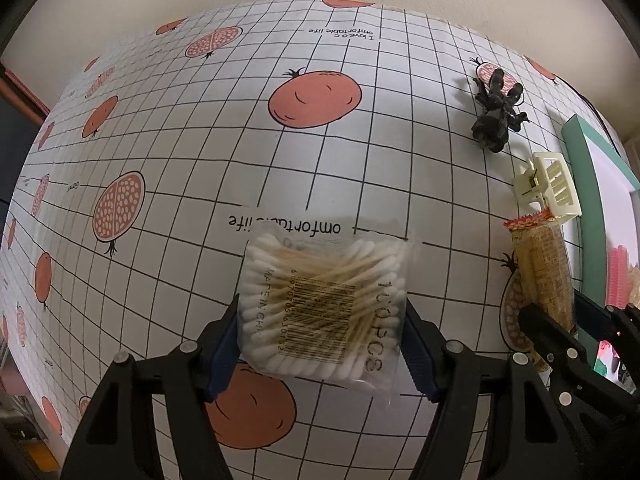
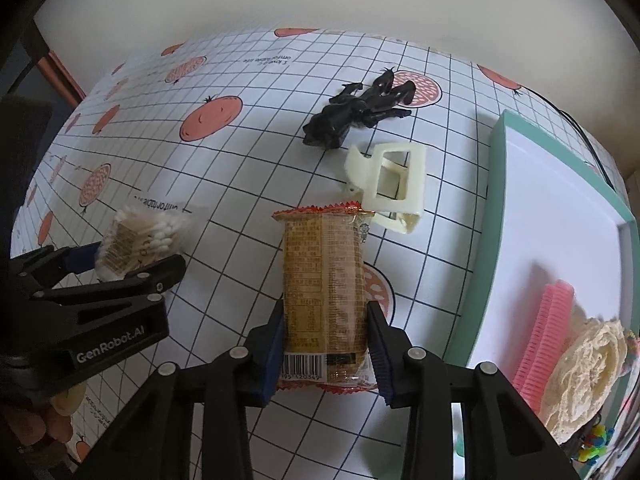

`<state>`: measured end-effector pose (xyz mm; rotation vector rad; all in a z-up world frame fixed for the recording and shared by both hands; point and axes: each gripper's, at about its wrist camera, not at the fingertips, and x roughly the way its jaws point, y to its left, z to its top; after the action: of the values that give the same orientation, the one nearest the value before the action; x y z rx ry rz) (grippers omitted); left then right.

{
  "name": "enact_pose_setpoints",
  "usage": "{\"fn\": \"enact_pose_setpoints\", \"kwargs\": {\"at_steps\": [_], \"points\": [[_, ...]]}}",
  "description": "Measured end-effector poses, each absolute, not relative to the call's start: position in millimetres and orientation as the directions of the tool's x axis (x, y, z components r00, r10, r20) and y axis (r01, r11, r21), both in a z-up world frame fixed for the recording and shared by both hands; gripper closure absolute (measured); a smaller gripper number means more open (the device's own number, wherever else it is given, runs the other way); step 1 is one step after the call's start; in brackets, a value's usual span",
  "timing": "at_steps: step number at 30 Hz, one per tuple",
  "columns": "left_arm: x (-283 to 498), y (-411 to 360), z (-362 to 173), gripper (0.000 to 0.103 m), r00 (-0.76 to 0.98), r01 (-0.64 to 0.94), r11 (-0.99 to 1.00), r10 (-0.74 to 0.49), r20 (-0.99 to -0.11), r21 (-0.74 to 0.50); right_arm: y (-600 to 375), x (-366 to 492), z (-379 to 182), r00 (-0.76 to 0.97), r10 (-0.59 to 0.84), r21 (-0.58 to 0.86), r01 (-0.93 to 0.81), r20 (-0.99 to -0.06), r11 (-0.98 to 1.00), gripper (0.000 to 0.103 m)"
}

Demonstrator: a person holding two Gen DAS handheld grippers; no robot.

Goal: Organize objects
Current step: 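Carry the swab pack and wafer snack bar over the white tray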

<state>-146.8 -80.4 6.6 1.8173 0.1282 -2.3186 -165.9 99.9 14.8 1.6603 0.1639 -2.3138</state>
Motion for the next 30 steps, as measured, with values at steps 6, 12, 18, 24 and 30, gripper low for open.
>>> {"fn": "enact_pose_setpoints", "kwargs": {"at_steps": [6, 12, 18, 24, 30], "points": [[-143, -89, 18, 0.031, -0.25, 0.201, -0.978, -0.114, -0.962, 0.064, 107, -173, 20, -0.315, -0.184, 0.09, 0.292, -0.931, -0.952, 0.064], [-152, -67, 35, 0.031, -0.306, 0.218, -0.973, -0.136, -0.942, 0.07, 116, -170, 43, -0.378, -0.197, 0.093, 0.277, -0.904, -0.956, 0.064], [-169, -2, 73, 0.031, -0.373, 0.226, -0.972, -0.144, -0.917, 0.061, 131, -166, 66, -0.441, -0.2, 0.091, 0.258, -0.875, -0.962, 0.064], [-169, 5, 86, 0.031, -0.422, 0.223, -0.973, -0.148, -0.895, 0.057, 146, -162, 84, -0.489, -0.197, 0.09, 0.234, -0.85, -0.968, 0.064], [-169, 18, 95, 0.031, -0.447, 0.193, -0.979, -0.142, -0.883, 0.06, 161, -160, 88, -0.515, -0.182, 0.085, 0.206, -0.838, -0.975, 0.064]]}}
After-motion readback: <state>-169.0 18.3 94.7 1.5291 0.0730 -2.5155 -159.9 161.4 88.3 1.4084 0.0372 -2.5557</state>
